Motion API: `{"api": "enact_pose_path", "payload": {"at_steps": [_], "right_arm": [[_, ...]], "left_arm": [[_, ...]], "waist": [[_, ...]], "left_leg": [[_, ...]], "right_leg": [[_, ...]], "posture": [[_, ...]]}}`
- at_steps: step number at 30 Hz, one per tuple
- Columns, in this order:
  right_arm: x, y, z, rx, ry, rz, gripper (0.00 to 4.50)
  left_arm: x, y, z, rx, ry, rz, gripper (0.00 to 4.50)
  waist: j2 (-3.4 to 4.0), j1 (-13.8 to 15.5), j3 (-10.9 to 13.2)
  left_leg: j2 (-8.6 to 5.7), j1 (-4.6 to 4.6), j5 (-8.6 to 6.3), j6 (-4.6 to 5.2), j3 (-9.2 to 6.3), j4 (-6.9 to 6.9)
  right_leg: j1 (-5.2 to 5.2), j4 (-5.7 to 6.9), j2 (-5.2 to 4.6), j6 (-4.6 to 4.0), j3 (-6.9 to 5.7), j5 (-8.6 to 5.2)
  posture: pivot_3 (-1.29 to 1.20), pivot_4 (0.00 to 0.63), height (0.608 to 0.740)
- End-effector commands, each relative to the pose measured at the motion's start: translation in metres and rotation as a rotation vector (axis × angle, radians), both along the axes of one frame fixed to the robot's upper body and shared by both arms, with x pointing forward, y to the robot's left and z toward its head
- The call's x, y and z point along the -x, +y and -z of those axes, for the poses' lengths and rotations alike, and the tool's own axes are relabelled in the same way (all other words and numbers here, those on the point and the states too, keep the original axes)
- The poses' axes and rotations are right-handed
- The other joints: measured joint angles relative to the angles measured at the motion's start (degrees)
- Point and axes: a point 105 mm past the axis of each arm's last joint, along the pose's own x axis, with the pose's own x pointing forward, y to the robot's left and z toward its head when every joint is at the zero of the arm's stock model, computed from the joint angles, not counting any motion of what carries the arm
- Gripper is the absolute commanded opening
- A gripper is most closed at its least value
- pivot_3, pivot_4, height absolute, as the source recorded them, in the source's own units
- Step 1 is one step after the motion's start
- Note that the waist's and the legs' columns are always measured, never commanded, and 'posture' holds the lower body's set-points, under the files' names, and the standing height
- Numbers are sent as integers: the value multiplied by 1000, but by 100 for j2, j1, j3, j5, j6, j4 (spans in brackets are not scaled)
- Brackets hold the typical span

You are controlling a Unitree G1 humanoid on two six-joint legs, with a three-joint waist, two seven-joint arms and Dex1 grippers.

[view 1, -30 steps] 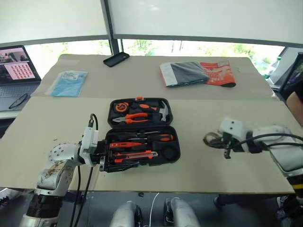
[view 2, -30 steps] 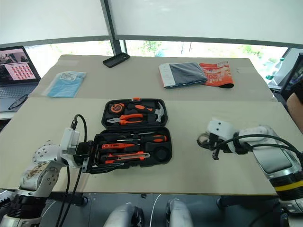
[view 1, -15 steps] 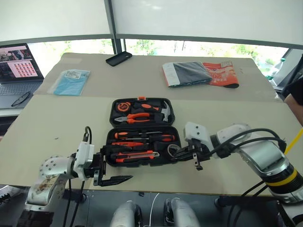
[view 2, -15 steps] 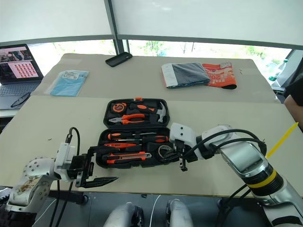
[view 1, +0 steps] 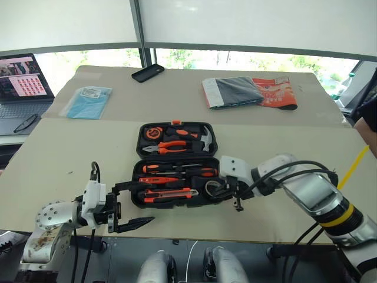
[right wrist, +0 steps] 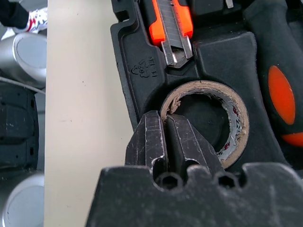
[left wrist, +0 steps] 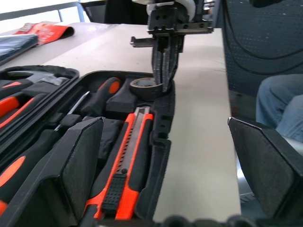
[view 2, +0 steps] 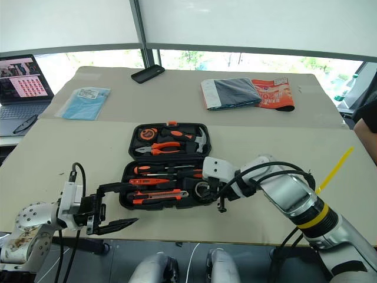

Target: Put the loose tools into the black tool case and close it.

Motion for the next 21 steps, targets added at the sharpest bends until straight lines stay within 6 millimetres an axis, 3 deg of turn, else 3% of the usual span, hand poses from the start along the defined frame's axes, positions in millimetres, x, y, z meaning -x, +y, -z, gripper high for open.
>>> {"api": "enact_pose_path", "payload": {"at_steps": [1,4,7,12,14,16,19,21], "right_arm": [[0,-1,-10,-39,-13,-49,1327],[-5,-4,-28,-126,-37,-73,2245],[-6,-12,-54,-278,-68,-132,2245],[-7,-33,-70,-416,-79,-121,2245],[-33,-49,-67,-433,-202,-1,1736],[-59,-60,-52,-369,-328,101,1165],[-85,-61,-36,-341,-457,186,174],[-93,-58,-25,-334,-466,218,0]], "left_arm": [[-14,18,-4,-28,10,-150,4500],[-20,28,-4,-47,51,-219,4500],[-33,42,-16,10,37,-317,4500],[-44,62,-19,38,81,-451,4500],[-65,88,-15,32,110,-655,3980],[-80,103,-8,30,155,-780,3356],[-93,101,1,-1,202,-820,2284],[-98,94,6,-9,232,-810,1495]], "waist": [[0,8,0],[-1,2,1],[-4,-2,4],[-5,-2,4],[-7,-1,5],[-18,-1,9],[-24,-13,13],[-27,-34,17]], "left_leg": [[0,-1,-1,1,0,0],[-1,-2,-3,5,0,-1],[-1,-4,-2,4,1,-1],[0,-3,1,0,1,-4],[0,-2,7,-12,3,-4],[-1,6,7,-9,4,-2],[-1,16,12,-18,12,-6],[-1,21,36,-59,20,-8]], "right_leg": [[0,0,-2,0,0,0],[0,-2,1,1,-2,0],[-2,-2,4,1,-1,0],[1,-2,7,0,-1,1],[1,-2,6,0,-1,1],[8,3,11,2,-2,2],[8,15,14,6,0,5],[3,24,15,5,3,4]], "posture": [[0,150,740],[0,150,740],[0,150,740],[0,150,740],[0,150,740],[0,150,740],[0,150,740],[0,150,740]]}}
